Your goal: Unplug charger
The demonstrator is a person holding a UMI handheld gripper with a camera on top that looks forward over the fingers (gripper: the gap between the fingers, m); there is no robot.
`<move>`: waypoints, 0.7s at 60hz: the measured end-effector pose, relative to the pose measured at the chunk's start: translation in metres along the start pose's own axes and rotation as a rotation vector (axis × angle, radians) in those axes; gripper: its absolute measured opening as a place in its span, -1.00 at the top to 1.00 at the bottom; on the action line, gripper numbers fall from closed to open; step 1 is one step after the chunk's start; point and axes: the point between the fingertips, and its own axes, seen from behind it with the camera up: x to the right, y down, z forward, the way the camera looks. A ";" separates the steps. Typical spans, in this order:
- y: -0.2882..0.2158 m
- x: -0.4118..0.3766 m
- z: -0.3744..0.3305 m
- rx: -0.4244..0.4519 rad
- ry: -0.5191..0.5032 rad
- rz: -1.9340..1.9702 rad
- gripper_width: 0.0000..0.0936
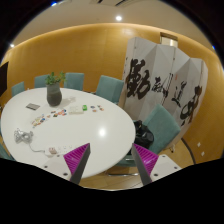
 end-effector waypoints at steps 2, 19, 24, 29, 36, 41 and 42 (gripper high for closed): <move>0.003 0.001 0.000 -0.005 0.002 0.002 -0.86; 0.075 0.003 0.032 -0.058 -0.013 -0.029 -0.86; 0.111 -0.013 0.040 -0.086 -0.054 -0.039 -0.86; 0.148 -0.055 0.050 -0.107 -0.117 -0.049 -0.85; 0.180 -0.132 0.062 -0.096 -0.252 -0.053 -0.85; 0.187 -0.192 0.074 -0.061 -0.342 -0.062 -0.86; 0.188 -0.203 0.077 -0.058 -0.358 -0.065 -0.86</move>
